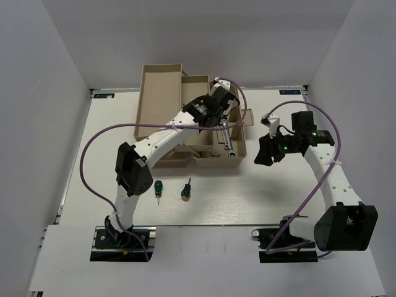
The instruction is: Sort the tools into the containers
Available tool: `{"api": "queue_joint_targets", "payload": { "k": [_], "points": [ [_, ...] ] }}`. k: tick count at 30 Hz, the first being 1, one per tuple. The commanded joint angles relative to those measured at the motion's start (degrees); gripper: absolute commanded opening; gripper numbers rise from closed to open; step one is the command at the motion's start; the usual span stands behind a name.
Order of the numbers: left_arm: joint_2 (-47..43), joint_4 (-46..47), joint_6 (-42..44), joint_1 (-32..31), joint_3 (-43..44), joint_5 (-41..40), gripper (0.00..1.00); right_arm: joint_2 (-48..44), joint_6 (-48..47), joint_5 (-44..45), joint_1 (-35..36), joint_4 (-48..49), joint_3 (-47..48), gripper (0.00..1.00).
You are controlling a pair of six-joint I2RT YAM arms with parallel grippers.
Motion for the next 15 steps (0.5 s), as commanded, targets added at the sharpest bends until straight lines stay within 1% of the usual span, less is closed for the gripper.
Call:
{"api": "queue_joint_targets", "payload": {
  "k": [1, 2, 3, 5, 6, 7, 9, 10, 12, 13, 15],
  "points": [
    [-2.7, 0.0, 1.4, 2.1, 1.8, 1.1, 0.28, -0.7, -5.5, -2.6, 2.5, -3.1, 0.2, 0.56],
    [-2.7, 0.0, 1.4, 2.8, 1.8, 1.1, 0.29, -0.9, -6.2, -1.4, 5.1, -2.9, 0.2, 0.53],
    [-2.7, 0.5, 1.4, 2.9, 1.8, 1.8, 0.29, -1.0, -6.3, -0.9, 5.9, -1.8, -0.5, 0.51],
    [-2.7, 1.1, 2.0, 4.1, 1.8, 2.4, 0.37, -1.0, -6.4, 0.7, 9.0, -0.8, -0.2, 0.48],
    [-3.4, 1.1, 2.0, 4.1, 1.8, 3.0, 0.43, -0.5, -6.0, 0.9, 9.8, -0.7, -0.1, 0.46],
    [-3.4, 1.1, 2.5, 4.1, 2.3, 3.6, 0.56, 0.2, -5.8, 1.8, 11.9, -0.9, 0.2, 0.46],
    [-4.1, 1.1, 2.5, 4.1, 2.3, 4.2, 0.65, 1.0, -5.6, 2.5, 13.5, -1.0, 1.0, 0.48],
    [-4.9, 1.1, 2.5, 4.6, 2.3, 5.3, 0.70, 1.5, -5.4, 3.1, 15.9, -0.9, 1.2, 0.50],
    [-6.5, 1.1, 2.5, 4.6, 2.3, 5.3, 0.73, 2.1, -5.9, 3.9, 17.6, -0.8, 1.9, 0.56],
    [-7.3, 1.1, 2.5, 4.6, 2.3, 6.0, 0.73, 2.5, -6.3, 4.4, 20.3, -0.7, 2.3, 0.56],
    [-11.2, 0.4, 1.2, 3.5, 2.3, 6.0, 0.73, 3.0, -6.1, 5.1, 22.3, -0.5, 2.6, 0.58]
  ]
}}
